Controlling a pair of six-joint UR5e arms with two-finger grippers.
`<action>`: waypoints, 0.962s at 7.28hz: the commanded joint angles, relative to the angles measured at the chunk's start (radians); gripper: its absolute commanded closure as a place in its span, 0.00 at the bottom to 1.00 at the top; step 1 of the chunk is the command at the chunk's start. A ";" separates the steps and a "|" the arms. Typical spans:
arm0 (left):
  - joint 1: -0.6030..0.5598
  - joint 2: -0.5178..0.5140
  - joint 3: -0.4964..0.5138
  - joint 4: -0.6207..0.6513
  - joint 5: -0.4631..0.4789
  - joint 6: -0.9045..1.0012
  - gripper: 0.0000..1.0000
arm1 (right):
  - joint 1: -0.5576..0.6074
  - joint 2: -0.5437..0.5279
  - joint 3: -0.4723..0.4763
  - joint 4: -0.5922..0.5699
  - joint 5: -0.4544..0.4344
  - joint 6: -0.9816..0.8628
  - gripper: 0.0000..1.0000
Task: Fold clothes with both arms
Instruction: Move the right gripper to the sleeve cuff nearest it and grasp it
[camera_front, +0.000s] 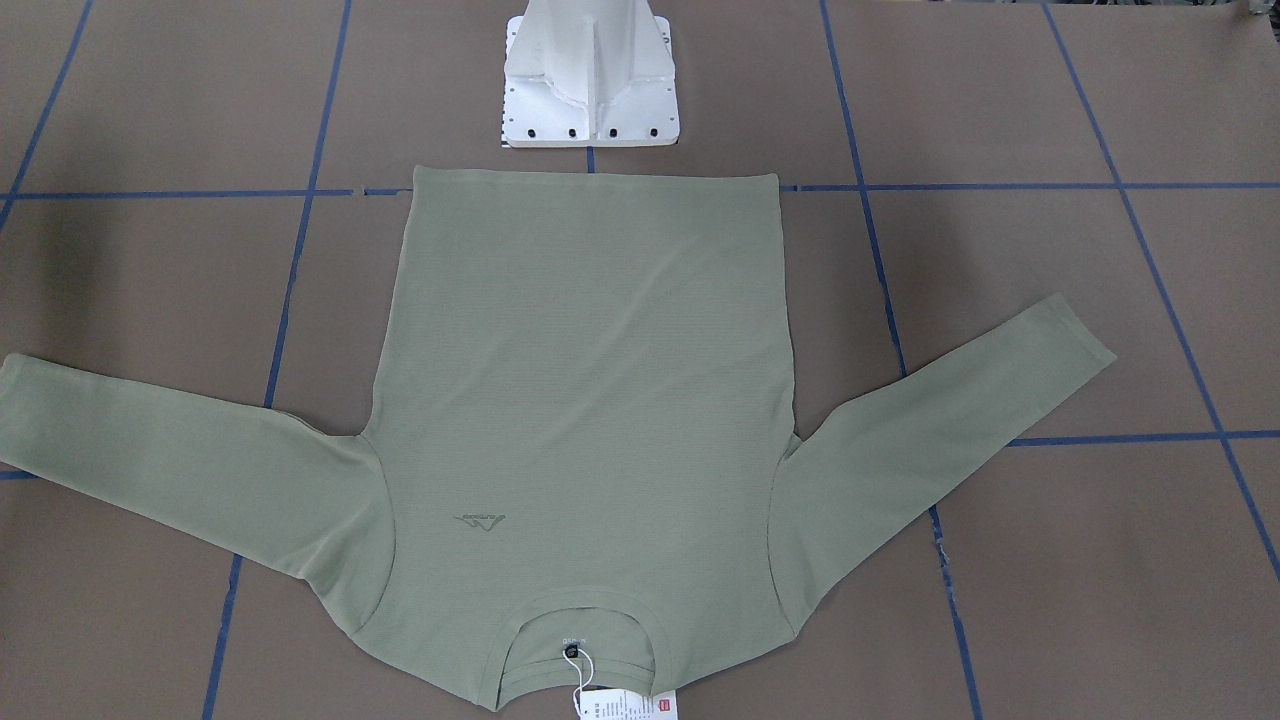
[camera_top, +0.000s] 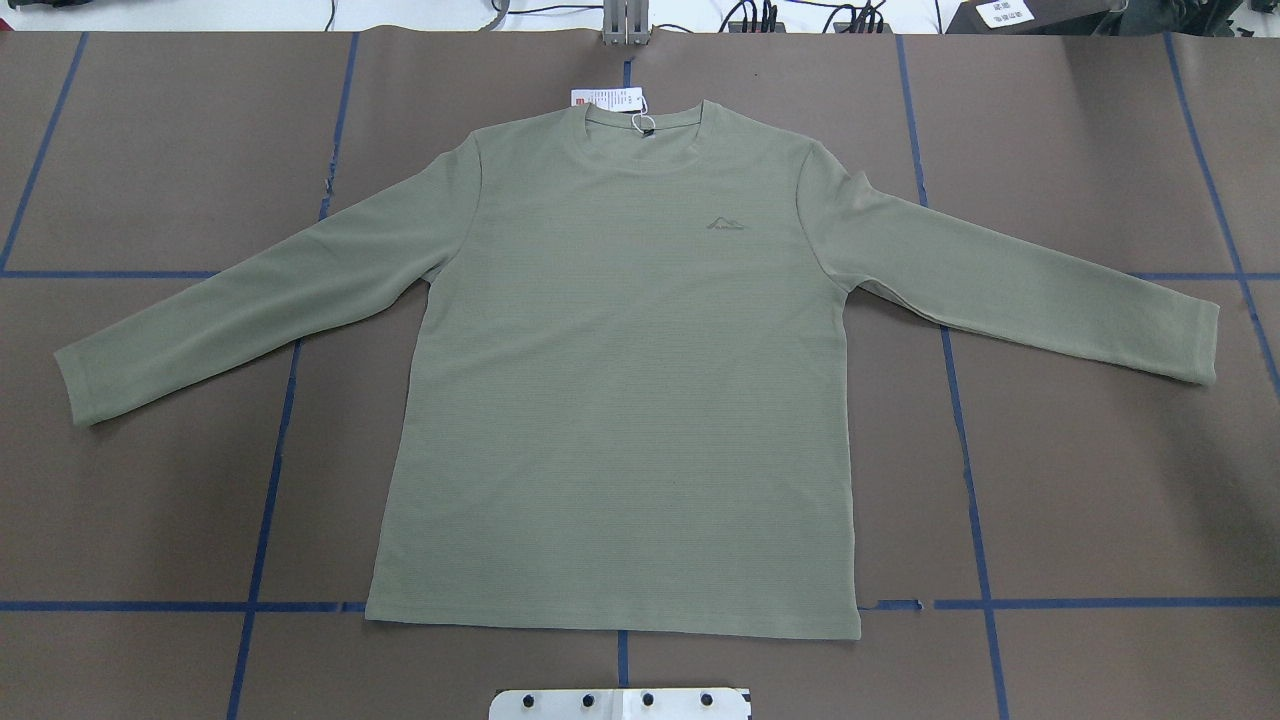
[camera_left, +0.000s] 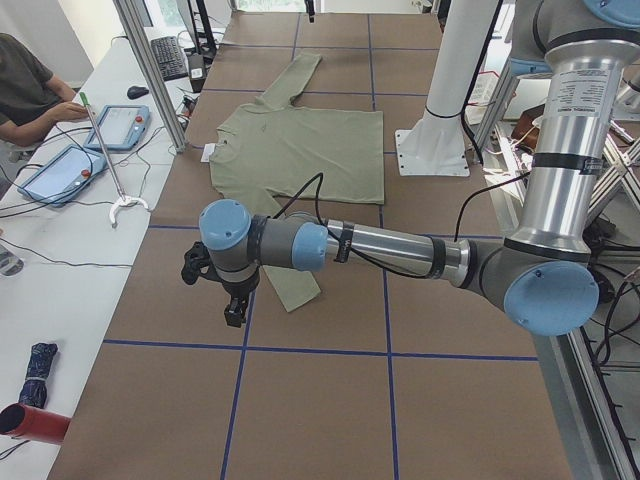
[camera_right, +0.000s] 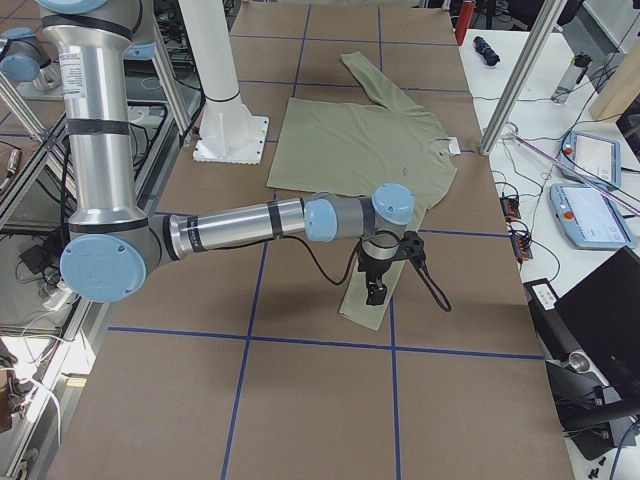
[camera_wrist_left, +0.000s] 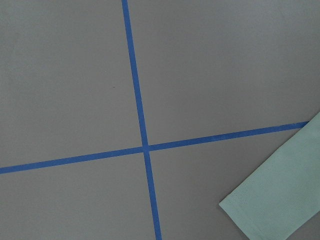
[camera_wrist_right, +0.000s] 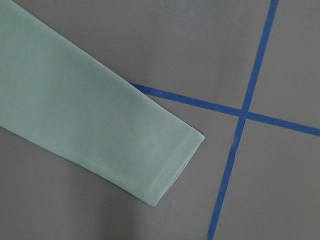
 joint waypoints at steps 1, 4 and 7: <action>0.003 0.027 -0.054 0.002 0.002 0.003 0.00 | 0.001 -0.018 -0.007 0.013 0.056 -0.003 0.00; 0.008 0.090 -0.105 -0.002 -0.009 -0.002 0.00 | -0.001 -0.017 -0.004 0.066 0.064 0.000 0.00; 0.008 0.103 -0.104 -0.090 -0.017 0.001 0.00 | -0.009 0.020 -0.121 0.107 0.064 0.013 0.00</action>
